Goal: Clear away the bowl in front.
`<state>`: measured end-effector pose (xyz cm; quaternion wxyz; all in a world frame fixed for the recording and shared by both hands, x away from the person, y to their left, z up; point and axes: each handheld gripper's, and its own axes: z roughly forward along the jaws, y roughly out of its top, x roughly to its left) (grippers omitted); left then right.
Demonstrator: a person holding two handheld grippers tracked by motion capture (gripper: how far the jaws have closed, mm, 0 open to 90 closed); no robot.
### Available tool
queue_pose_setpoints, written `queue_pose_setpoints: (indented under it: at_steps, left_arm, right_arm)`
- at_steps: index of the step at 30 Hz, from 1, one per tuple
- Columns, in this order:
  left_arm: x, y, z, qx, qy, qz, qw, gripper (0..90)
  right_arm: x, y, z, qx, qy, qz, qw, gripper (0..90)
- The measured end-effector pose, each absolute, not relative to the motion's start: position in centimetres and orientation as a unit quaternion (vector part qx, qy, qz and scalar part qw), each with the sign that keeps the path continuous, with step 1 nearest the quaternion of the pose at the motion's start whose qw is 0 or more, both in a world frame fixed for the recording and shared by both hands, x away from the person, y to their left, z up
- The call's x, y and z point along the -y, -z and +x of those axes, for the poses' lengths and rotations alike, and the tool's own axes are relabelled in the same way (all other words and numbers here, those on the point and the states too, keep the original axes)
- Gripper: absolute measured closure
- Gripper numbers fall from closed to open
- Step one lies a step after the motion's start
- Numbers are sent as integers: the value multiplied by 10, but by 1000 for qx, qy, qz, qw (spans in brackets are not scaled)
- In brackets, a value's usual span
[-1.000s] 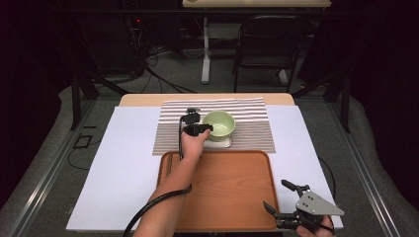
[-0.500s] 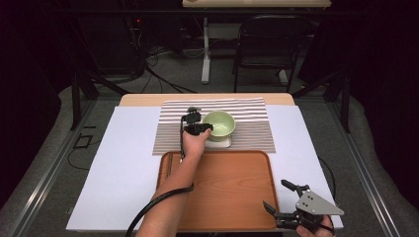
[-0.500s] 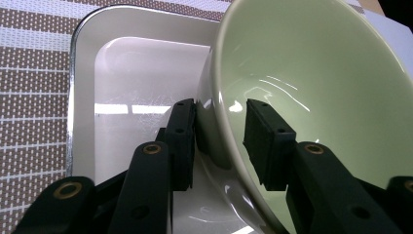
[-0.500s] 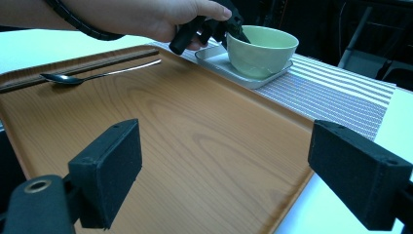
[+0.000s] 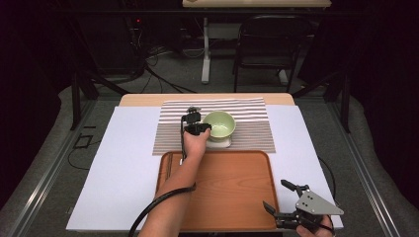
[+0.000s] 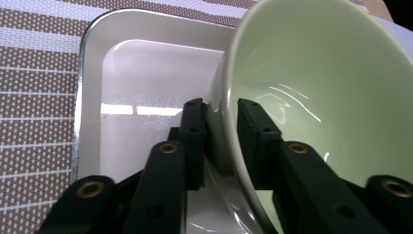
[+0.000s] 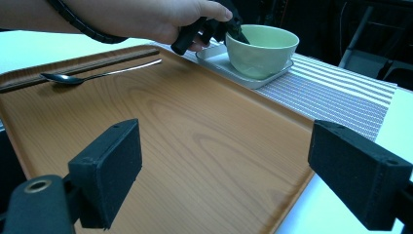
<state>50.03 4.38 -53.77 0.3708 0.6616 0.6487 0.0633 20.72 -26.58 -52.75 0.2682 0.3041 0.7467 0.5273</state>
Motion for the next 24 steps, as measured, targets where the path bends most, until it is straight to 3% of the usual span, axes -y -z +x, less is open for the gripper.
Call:
queue_pose_setpoints:
  at_steps: [7, 24]
  left_arm:
    - [-44, 537, 500, -655, -66, 654, 372, 824]
    - [-48, 538, 496, -660, -56, 633, 401, 820]
  right_arm:
    - [266, 528, 208, -747, -528, 304, 267, 123]
    - [265, 528, 208, -747, -528, 303, 268, 126]
